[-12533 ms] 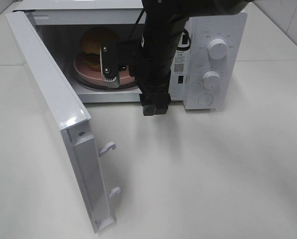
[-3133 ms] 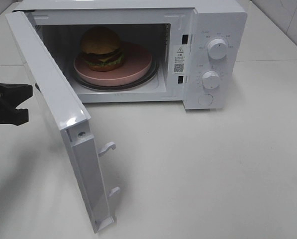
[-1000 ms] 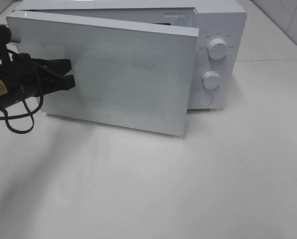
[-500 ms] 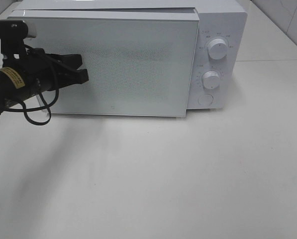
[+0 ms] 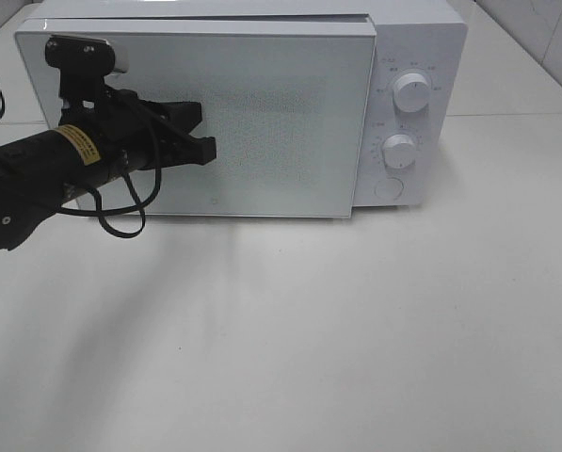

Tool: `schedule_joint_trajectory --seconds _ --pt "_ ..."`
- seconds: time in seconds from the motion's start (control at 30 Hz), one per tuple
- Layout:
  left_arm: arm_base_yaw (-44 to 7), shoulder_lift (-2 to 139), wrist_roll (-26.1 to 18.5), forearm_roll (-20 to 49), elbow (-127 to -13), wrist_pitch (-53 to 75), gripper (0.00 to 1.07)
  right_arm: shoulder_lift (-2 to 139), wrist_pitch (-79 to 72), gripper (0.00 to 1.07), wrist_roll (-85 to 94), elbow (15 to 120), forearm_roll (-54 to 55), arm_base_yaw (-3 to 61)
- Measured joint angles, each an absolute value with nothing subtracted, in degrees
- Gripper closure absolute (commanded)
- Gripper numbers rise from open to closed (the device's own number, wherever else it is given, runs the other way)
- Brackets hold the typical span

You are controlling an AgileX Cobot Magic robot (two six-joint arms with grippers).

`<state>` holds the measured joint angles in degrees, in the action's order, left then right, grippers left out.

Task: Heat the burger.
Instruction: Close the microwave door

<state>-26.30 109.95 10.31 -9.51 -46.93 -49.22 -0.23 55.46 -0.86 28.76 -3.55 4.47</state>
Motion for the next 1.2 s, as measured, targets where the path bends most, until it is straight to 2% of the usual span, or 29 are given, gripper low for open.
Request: schedule_joint_trajectory --seconds 0.17,0.43,0.7,1.2 --pt "-27.9 111.5 5.9 -7.8 -48.1 -50.0 1.07 -0.2 55.5 0.51 -0.9 28.8 -3.6 4.5" --pt "-29.1 113.2 4.6 -7.1 -50.9 -50.0 1.07 -0.2 55.5 0.51 -0.9 28.8 -3.6 4.5" --pt "-30.5 113.6 1.0 -7.2 -54.0 -50.0 1.07 -0.2 55.5 0.51 -0.9 28.8 -3.6 4.5" --pt "-31.8 114.5 0.8 -7.5 -58.0 -49.8 1.07 -0.2 55.5 0.51 -0.9 28.8 -3.6 4.5"
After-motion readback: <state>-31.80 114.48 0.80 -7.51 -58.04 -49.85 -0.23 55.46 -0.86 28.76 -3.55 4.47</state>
